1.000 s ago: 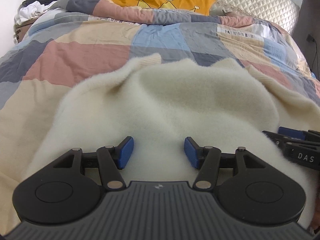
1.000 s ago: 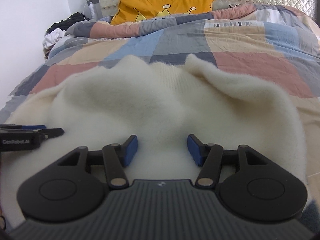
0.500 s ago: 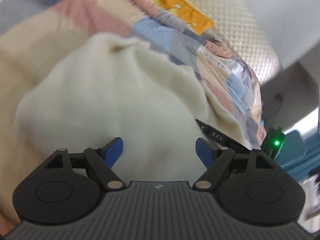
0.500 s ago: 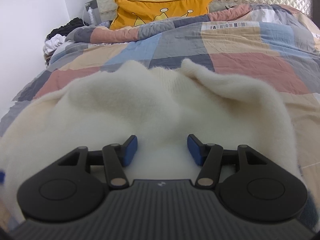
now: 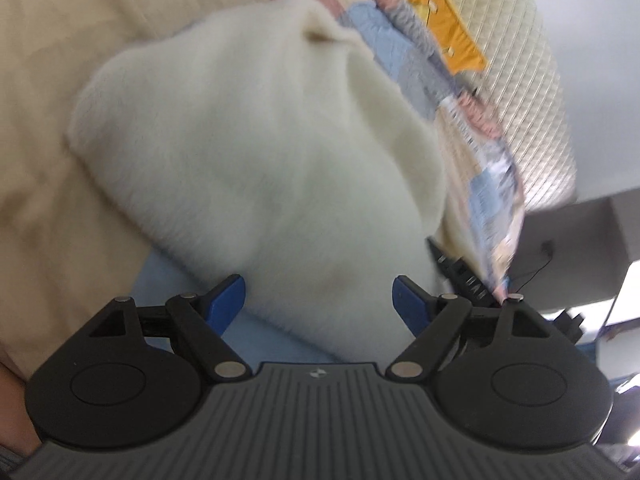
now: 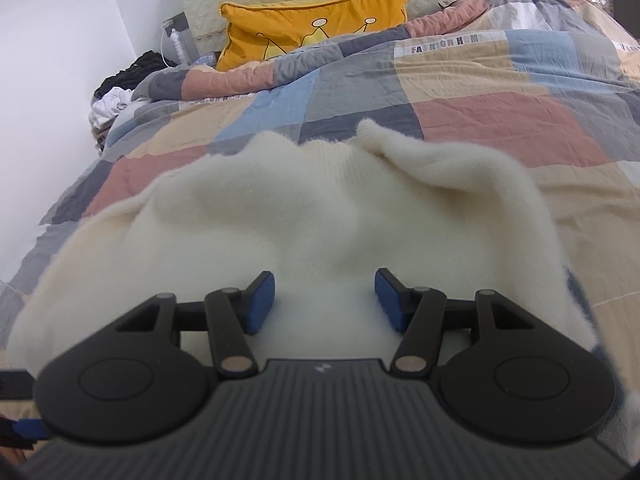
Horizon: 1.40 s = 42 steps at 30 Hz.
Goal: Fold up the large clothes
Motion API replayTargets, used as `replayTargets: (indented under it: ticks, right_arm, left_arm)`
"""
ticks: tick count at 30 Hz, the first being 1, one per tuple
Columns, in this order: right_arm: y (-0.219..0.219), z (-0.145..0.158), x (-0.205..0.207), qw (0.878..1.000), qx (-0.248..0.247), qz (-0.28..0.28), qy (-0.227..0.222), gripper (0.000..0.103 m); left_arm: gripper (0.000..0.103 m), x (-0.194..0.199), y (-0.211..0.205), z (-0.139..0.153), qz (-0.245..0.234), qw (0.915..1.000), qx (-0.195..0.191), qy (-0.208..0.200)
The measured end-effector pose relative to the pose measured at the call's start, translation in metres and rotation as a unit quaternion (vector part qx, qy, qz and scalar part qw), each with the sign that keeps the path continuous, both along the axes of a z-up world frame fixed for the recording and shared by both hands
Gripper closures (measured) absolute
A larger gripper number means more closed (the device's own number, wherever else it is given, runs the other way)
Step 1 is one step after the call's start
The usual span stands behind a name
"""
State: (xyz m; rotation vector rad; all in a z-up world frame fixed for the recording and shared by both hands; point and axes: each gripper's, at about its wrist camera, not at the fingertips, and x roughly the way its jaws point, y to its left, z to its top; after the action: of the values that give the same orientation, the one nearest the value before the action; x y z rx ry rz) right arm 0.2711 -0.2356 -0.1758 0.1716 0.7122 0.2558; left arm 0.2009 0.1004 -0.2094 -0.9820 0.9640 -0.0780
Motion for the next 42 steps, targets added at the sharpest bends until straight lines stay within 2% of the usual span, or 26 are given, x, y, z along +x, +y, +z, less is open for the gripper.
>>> replayTargets:
  ticks: [5,8,13,15,18,22,26,27,28,30,33,36,39,42]
  right_arm:
    - [0.002,0.000,0.000,1.000,-0.004,-0.004,0.000,0.046]
    - [0.002,0.000,0.000,1.000,-0.004,-0.004,0.001,0.046]
    - [0.005,0.000,0.000,1.000,-0.008,-0.009,0.002,0.045]
    - [0.002,0.000,-0.001,1.000,-0.001,-0.010,0.001,0.046]
    - [-0.007,0.007,-0.007,0.999,0.030,-0.023,0.000,0.046]
    - [-0.021,0.023,-0.032,0.993,0.117,-0.033,0.006,0.043]
    - [-0.024,0.026,-0.064,0.976,0.214,-0.005,0.034,0.039]
    - [-0.023,0.021,-0.071,0.969,0.243,0.003,0.050,0.028]
    - [-0.021,0.015,-0.075,0.961,0.268,0.014,0.069,0.023]
    - [-0.014,0.005,-0.082,0.950,0.294,0.028,0.103,0.022]
    - [-0.007,-0.004,-0.085,0.935,0.332,0.021,0.123,0.012]
    - [-0.007,-0.015,-0.086,0.903,0.401,-0.004,0.153,0.003]
    - [-0.003,-0.023,-0.085,0.887,0.424,0.003,0.181,0.003]
    - [0.002,-0.034,-0.082,0.887,0.410,0.001,0.214,0.003]
  left_arm:
    - [0.019,0.002,-0.003,-0.010,-0.006,0.9992,0.003,0.038]
    - [0.019,0.002,0.001,-0.022,0.012,0.9984,-0.015,0.053]
    - [0.019,0.011,0.009,-0.024,0.026,0.9988,-0.020,0.037]
    - [0.020,0.013,0.017,-0.027,0.053,0.9972,-0.042,0.031]
    - [0.020,0.009,0.029,-0.032,0.093,0.9922,-0.078,0.026]
    - [0.022,0.005,0.034,-0.030,0.114,0.9893,-0.090,0.013]
    - [0.023,0.006,0.033,-0.019,0.114,0.9892,-0.090,-0.024]
    - [0.023,0.008,0.034,-0.015,0.107,0.9900,-0.086,-0.033]
    - [0.023,0.009,0.035,-0.013,0.104,0.9902,-0.084,-0.040]
    - [0.023,0.008,0.036,-0.006,0.097,0.9900,-0.085,-0.057]
    - [0.023,0.008,0.037,-0.001,0.095,0.9879,-0.093,-0.080]
    - [0.023,0.005,0.037,0.001,0.098,0.9857,-0.101,-0.092]
    - [0.023,0.009,0.035,0.002,0.093,0.9873,-0.092,-0.091]
    - [0.023,0.013,0.032,0.003,0.082,0.9908,-0.069,-0.082]
